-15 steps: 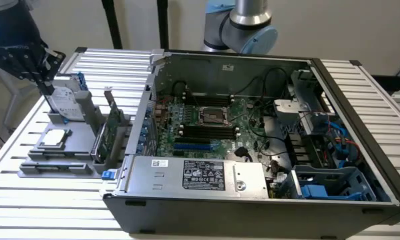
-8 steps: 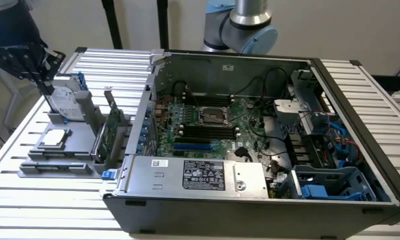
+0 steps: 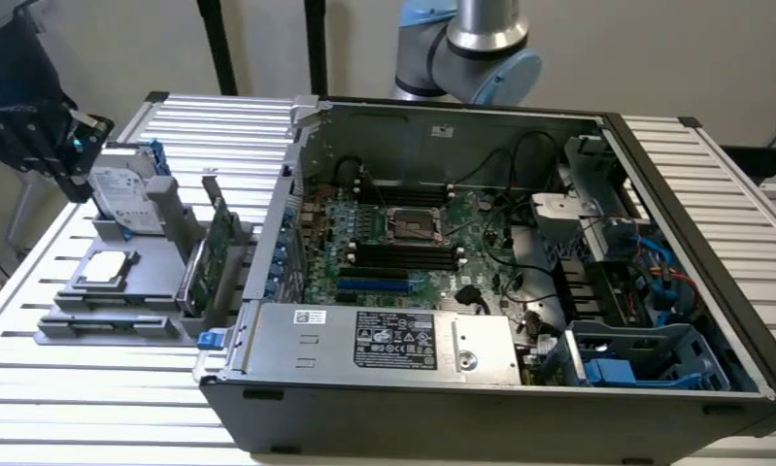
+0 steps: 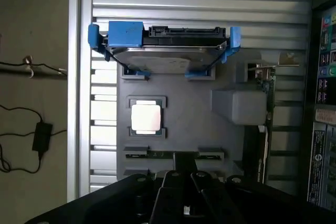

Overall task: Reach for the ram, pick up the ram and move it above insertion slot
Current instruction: 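Reach for the ram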

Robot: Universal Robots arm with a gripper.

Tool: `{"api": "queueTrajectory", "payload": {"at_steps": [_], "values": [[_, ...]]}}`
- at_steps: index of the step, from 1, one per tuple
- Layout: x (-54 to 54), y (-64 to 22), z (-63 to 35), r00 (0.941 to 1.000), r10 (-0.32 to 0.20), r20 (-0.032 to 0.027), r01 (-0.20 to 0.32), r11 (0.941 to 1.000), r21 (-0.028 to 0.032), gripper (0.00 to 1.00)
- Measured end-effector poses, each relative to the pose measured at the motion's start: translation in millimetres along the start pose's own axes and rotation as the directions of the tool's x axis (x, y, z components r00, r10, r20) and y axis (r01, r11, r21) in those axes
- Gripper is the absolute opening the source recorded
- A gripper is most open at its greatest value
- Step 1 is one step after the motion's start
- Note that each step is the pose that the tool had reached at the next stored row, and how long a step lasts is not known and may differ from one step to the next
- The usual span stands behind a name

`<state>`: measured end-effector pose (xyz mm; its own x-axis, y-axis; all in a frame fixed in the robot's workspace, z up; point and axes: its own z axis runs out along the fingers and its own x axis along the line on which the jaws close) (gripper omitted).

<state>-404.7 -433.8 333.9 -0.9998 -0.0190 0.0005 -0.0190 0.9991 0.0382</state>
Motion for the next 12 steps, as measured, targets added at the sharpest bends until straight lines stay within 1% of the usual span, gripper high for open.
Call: {"api": "queueTrajectory", "payload": {"at_steps": [9, 10, 12], "values": [[0.7, -40.0, -1.1, 1.0, 0.0, 0.0, 0.0, 1.0, 0.0001, 0.11], [0.5, -42.0, -1.1, 1.0, -0.001, 0.0, 0.001, 1.0, 0.0001, 0.11], [0.4, -42.6, -1.2, 0.9999, -0.015, -0.0005, 0.015, 0.9999, 0.0001, 0.11]]}}
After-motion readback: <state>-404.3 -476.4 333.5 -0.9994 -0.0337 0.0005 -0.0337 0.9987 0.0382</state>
